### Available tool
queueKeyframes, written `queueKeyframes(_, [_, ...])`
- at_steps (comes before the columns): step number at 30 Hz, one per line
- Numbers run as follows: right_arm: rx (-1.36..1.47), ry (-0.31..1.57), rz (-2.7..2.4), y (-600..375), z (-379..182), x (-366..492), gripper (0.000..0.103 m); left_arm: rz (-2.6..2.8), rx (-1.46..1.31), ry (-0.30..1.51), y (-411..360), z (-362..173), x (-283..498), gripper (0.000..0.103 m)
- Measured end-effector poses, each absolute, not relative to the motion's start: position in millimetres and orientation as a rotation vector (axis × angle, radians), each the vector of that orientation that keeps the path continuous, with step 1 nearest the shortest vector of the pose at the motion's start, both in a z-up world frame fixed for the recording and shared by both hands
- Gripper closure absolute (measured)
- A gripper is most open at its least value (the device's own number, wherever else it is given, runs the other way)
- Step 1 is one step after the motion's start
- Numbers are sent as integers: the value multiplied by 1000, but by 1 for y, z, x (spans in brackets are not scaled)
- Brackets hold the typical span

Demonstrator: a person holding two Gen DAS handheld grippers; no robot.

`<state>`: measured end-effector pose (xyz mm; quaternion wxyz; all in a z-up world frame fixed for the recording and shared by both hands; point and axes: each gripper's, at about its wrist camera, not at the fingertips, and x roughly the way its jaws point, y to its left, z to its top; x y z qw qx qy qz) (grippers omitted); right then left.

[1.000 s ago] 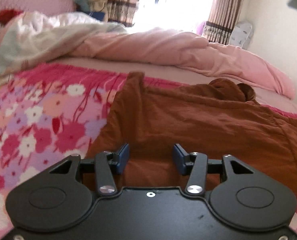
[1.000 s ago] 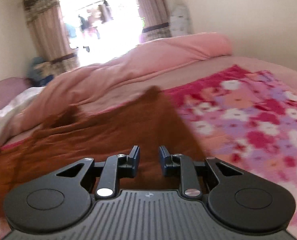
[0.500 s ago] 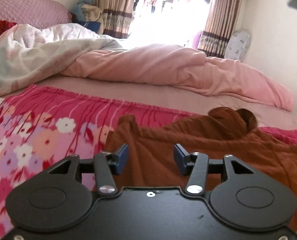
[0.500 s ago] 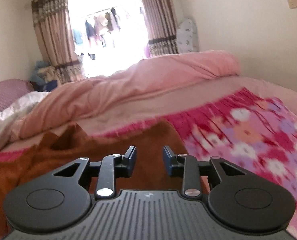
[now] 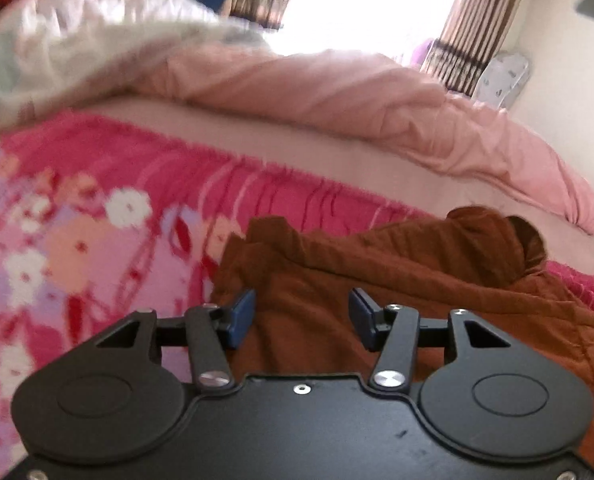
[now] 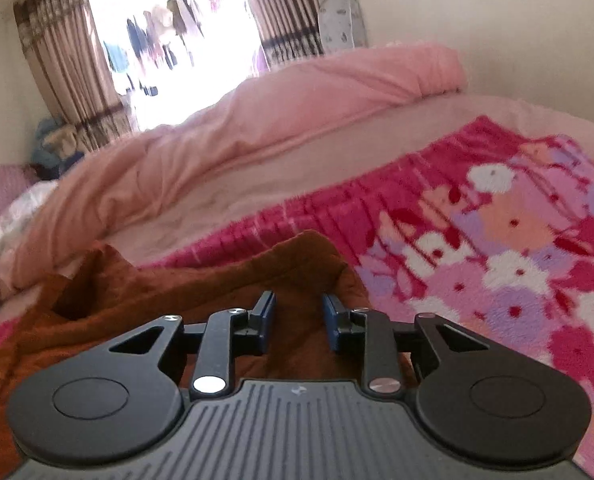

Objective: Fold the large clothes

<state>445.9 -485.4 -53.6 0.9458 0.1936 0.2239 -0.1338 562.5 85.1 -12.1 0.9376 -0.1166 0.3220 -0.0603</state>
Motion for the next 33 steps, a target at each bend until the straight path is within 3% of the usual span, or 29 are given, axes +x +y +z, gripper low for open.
queueKeyframes(5, [332, 379, -215, -466, -25, 385, 69, -173, -179, 562, 83, 11, 493, 49])
queueKeyframes(10, [250, 370, -212, -452, -25, 334, 69, -217, -155, 550, 76, -2, 439, 48])
queueKeyframes(18, [269, 467, -263, -463, -63, 338, 69, -195, -147, 643, 70, -46, 448, 48])
queueKeyframes(25, [317, 458, -292, -473, -74, 335, 69, -183, -207, 633, 78, -40, 447, 48])
queueKeyframes(27, [361, 444, -302, -474, -66, 324, 62, -157, -235, 600, 86, -31, 432, 43])
queueKeyframes(30, [465, 394, -284, -478, -55, 299, 40, -137, -324, 579, 103, -27, 404, 41])
queueKeyframes(33, [608, 367, -213, -486, -55, 276, 33, -144, -467, 608, 121, -38, 386, 40])
